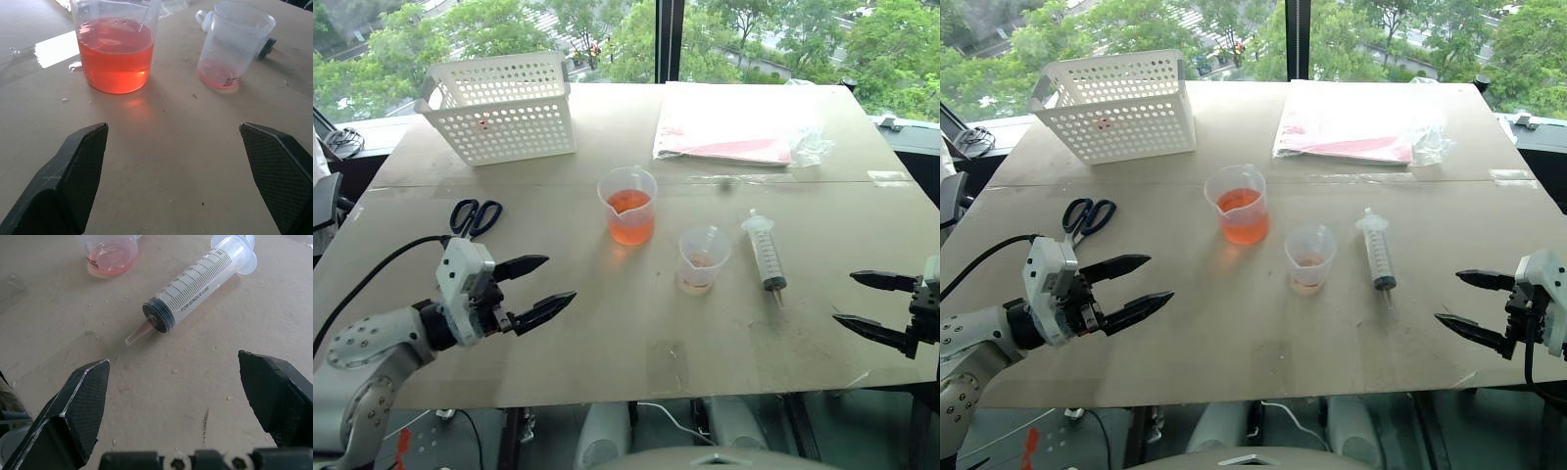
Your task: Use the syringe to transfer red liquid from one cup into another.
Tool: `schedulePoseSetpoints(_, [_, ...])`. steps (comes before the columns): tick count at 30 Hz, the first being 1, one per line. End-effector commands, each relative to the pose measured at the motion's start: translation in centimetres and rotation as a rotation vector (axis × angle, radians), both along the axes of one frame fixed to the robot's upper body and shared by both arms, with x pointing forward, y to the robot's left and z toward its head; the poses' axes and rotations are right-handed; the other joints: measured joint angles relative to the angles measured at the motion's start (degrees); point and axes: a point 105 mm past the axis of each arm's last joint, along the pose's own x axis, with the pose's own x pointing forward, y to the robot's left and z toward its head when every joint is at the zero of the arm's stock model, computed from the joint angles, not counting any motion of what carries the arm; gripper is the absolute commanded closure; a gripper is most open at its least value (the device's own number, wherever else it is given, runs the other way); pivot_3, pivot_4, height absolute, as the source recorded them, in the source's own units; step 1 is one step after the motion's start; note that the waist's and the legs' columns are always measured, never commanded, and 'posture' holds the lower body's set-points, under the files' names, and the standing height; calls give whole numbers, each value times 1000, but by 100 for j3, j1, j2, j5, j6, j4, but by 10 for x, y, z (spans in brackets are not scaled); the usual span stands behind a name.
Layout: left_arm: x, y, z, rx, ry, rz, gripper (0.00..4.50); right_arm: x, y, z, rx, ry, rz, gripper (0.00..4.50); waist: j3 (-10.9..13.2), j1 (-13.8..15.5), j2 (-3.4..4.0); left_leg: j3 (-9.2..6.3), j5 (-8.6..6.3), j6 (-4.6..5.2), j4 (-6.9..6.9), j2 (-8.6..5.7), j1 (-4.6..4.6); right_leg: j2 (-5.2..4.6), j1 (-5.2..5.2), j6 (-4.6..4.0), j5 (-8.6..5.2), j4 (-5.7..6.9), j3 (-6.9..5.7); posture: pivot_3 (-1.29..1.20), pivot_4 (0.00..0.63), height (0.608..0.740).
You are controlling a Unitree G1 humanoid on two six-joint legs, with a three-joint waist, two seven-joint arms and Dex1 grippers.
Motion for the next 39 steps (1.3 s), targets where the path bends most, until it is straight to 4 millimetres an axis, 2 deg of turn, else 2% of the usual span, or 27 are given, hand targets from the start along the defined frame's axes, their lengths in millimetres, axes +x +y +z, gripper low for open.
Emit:
schedulePoseSetpoints(1, [4, -5, 12, 7, -59, -29, 113, 16, 1, 15, -12, -63, -82, 0, 0, 0, 0, 0, 0, 0, 0, 0, 0, 0, 0, 0, 0, 0, 0, 0, 150, 740])
schedulePoseSetpoints(4, [9, -24, 30, -9, -139, -102, 113, 50, 14, 35, -91, -50, -238, 0, 1, -32, 4, 0, 1, 1, 8, -2, 6, 1, 0, 0, 2, 7, 9, 0, 150, 740])
schedulePoseSetpoints(9, [6, -41, 33, 33, -176, -208, 113, 59, 45, 57, 1, 134, -168, 0, -3, -11, 6, 2, 0, -1, -3, -4, 7, 5, -3, -28, 17, 7, 12, 0, 150, 740])
schedulePoseSetpoints(12, [2, -53, 37, 45, -188, -276, 113, 82, 47, 59, -35, 233, -316, 0, 1, -2, 5, 5, 0, -1, -12, -6, -15, 9, -14, -29, 16, -1, 2, 0, 150, 740])
schedulePoseSetpoints(15, [4, -57, 42, 41, -202, -284, 113, 103, 54, 62, -8, 284, -450, 0, 1, -12, 2, 5, 0, -1, -14, -10, -33, 9, -34, -29, 16, -2, 10, 0, 150, 740])
schedulePoseSetpoints(20, [4, -61, 38, 40, -199, -298, 113, 130, 62, 38, -7, 431, -574, 0, 1, 0, 2, 11, 0, 0, -10, -15, -50, 7, -39, -27, 17, -2, -1, 0, 150, 740])
schedulePoseSetpoints(25, [4, -62, 38, 37, -203, -285, 113, 146, 75, 35, -8, 507, -630, 0, 1, -37, 4, 12, 1, 2, -2, -19, -61, 9, -54, -7, 29, 11, 3, 0, 150, 740])
schedulePoseSetpoints(31, [2, -64, 37, 29, -199, -277, 113, 152, 93, 31, -28, 588, -644, 0, 1, -46, 3, 10, 1, 2, -5, -17, -63, 12, -55, -4, 31, 11, 2, 0, 150, 740])
schedulePoseSetpoints(37, [2, -64, 37, 27, -201, -268, 113, 151, 99, 22, -69, 625, -649, 0, 0, -29, 4, 4, 2, 2, 0, -17, -83, 11, -67, -3, 32, 8, -5, 0, 150, 740])
schedulePoseSetpoints(39, [1, -64, 37, 24, -203, -264, 0, 149, 95, 10, -98, 647, -672, 530, 0, -34, 4, 4, 2, 2, 1, -17, -85, 11, -67, -2, 32, 7, -6, 0, 150, 740])
